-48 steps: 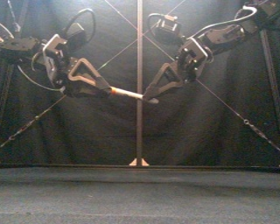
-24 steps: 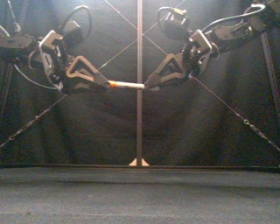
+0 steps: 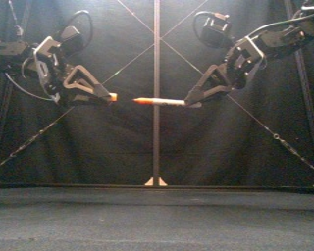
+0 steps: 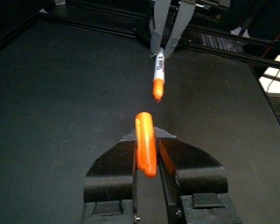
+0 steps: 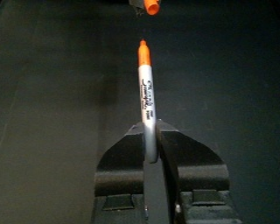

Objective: Uncap the pen

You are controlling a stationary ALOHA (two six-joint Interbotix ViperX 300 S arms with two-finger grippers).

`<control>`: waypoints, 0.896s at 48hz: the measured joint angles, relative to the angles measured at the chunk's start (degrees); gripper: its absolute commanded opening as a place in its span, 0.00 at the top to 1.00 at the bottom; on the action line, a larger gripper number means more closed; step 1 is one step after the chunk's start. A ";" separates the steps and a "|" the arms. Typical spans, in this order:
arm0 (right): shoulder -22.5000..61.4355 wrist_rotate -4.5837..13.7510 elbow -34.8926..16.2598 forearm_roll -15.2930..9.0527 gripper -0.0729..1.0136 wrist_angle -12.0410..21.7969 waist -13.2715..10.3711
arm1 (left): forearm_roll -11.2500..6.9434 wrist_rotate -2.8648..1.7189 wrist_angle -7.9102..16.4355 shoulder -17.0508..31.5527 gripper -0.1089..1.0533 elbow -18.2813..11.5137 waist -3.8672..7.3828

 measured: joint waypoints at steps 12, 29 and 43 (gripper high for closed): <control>0.00 0.00 0.09 0.00 0.58 0.00 0.00 | 0.00 0.00 0.18 -2.02 0.54 1.85 -0.09; 0.00 0.00 0.09 0.00 0.58 0.00 0.00 | 0.00 0.00 1.41 -5.10 0.54 4.04 -2.02; 0.00 0.00 0.09 -0.18 0.58 0.00 -0.09 | 0.00 0.00 1.93 -5.71 0.54 4.57 -2.72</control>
